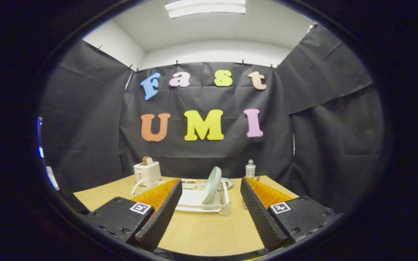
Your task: Take the plate from the dish rack, then take the spoon from the basket and place it into the plate.
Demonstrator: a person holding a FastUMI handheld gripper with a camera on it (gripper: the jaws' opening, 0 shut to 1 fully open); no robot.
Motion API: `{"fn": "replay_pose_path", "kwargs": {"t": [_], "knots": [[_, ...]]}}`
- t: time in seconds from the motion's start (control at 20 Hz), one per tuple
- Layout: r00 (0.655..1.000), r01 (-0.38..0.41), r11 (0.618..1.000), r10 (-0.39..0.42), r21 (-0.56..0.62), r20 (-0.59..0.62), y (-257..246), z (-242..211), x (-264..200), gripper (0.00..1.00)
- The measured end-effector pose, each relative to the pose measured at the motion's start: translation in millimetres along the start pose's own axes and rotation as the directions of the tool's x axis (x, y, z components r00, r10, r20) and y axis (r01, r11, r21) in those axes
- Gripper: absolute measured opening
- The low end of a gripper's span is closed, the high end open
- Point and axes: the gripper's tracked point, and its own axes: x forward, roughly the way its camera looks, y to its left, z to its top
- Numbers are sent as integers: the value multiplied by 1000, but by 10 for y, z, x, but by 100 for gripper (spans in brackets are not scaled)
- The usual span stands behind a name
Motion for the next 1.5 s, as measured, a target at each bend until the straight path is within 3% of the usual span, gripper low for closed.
{"fn": "replay_pose_path", "kwargs": {"t": [0.35, 0.6, 1.0, 1.3, 1.4, 1.5], "knots": [[998, -57, 998, 57, -34, -21, 144, 195, 352, 100], [995, 16, 999, -18, -28, -97, 92, 328, 786, 100], [968, 78, 995, -59, 68, -246, -192, 516, 1573, 100], [908, 95, 995, -75, 29, -412, -381, 493, 2144, 100], [858, 88, 996, -69, 13, -509, -374, 373, 2336, 100], [780, 99, 995, -71, 10, -621, -411, 217, 2515, 100]]}}
